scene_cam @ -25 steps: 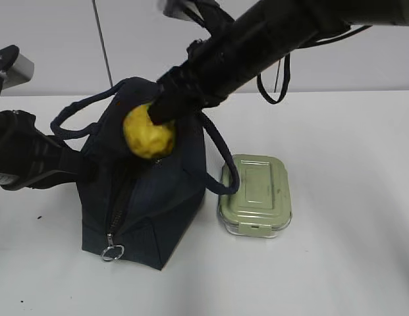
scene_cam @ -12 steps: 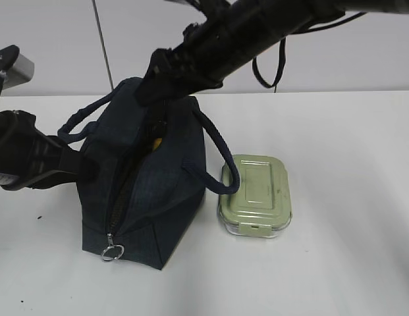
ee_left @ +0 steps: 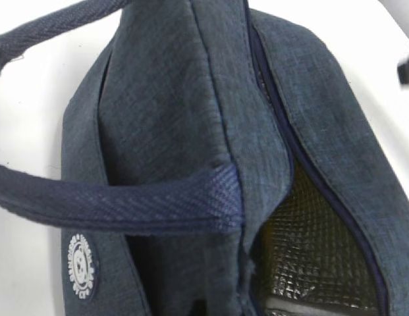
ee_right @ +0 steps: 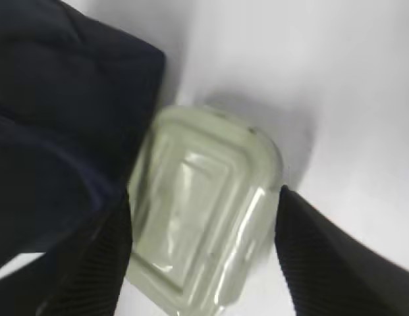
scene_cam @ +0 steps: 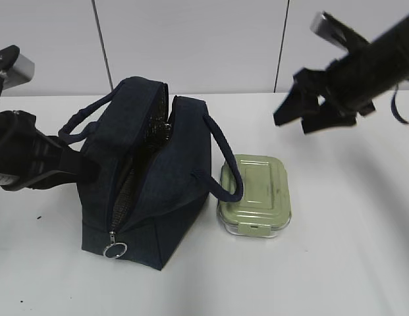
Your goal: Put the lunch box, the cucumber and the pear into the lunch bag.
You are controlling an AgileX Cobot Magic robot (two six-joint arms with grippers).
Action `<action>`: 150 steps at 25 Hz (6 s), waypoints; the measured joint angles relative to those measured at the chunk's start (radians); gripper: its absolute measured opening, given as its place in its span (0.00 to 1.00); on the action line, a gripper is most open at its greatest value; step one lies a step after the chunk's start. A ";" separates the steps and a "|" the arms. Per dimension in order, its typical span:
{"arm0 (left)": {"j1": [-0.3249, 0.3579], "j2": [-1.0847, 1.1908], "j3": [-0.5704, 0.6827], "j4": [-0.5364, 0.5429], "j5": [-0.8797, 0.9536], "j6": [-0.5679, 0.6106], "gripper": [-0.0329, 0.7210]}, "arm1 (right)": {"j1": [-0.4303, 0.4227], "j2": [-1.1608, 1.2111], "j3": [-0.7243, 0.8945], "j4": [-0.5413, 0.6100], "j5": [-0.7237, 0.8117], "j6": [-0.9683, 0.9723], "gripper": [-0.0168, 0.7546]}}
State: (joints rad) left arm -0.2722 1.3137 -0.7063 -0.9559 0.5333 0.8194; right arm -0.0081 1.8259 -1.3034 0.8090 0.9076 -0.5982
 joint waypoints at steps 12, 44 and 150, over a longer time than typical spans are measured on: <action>0.000 0.000 0.000 -0.001 0.001 0.000 0.02 | -0.050 0.131 0.184 0.272 0.032 -0.231 0.70; 0.000 0.000 0.000 -0.002 0.002 0.000 0.02 | -0.201 -0.043 0.122 0.318 0.135 -0.347 0.44; -0.006 0.242 -0.388 0.132 0.244 -0.105 0.02 | 0.370 -0.068 -0.229 -0.489 0.060 0.429 0.05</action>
State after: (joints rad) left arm -0.2779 1.5555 -1.0946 -0.8243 0.7777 0.7148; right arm 0.3622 1.7577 -1.5328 0.3203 0.9673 -0.1689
